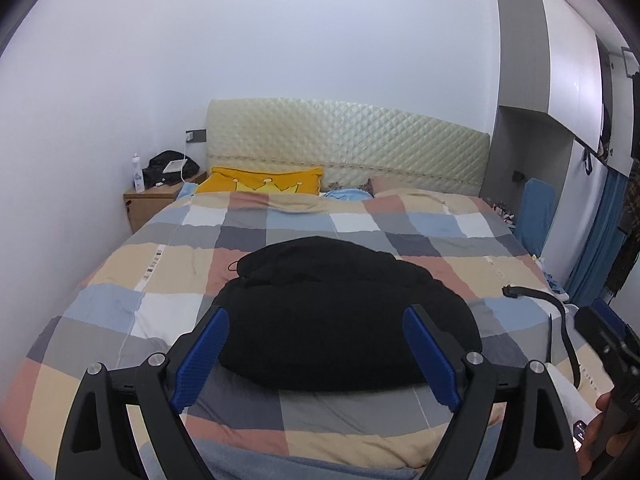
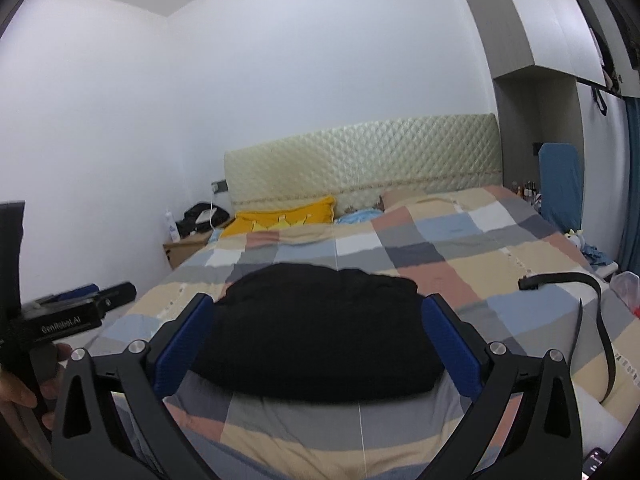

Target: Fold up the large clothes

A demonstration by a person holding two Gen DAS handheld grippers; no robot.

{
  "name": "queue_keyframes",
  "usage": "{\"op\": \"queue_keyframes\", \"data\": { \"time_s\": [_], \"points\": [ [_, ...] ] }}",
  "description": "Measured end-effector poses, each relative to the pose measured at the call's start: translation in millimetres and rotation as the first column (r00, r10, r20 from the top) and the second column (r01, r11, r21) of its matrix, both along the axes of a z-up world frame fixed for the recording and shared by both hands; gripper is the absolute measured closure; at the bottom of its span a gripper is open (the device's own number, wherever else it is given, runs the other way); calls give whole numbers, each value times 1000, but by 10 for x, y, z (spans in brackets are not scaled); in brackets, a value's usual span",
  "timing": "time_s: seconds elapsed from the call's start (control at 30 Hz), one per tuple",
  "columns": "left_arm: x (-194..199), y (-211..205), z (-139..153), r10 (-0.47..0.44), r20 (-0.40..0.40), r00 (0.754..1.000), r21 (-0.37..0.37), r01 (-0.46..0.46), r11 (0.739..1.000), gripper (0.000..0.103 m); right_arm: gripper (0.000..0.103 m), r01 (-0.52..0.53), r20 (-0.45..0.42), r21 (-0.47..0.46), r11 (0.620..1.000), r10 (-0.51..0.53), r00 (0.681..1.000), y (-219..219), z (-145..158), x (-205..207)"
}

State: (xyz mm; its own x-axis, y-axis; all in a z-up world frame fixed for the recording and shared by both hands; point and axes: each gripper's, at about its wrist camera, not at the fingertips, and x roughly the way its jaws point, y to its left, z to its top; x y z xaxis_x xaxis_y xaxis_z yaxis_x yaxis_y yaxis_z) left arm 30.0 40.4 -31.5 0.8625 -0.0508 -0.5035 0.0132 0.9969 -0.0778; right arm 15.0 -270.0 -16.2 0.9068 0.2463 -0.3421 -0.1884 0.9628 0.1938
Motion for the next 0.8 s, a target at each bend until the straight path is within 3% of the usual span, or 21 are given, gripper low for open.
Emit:
{"op": "queue_keyframes", "data": {
  "time_s": [0.43,0.8],
  "points": [
    [71,-128,-159,-27,-51,998,6,27,1000,14,0,9,-100,-40,999,-13,995,76,-255,75],
    [142,-190,-190,-42,-88,995,31,45,999,14,0,1,-112,-49,999,-6,994,99,-274,103]
  ]
}}
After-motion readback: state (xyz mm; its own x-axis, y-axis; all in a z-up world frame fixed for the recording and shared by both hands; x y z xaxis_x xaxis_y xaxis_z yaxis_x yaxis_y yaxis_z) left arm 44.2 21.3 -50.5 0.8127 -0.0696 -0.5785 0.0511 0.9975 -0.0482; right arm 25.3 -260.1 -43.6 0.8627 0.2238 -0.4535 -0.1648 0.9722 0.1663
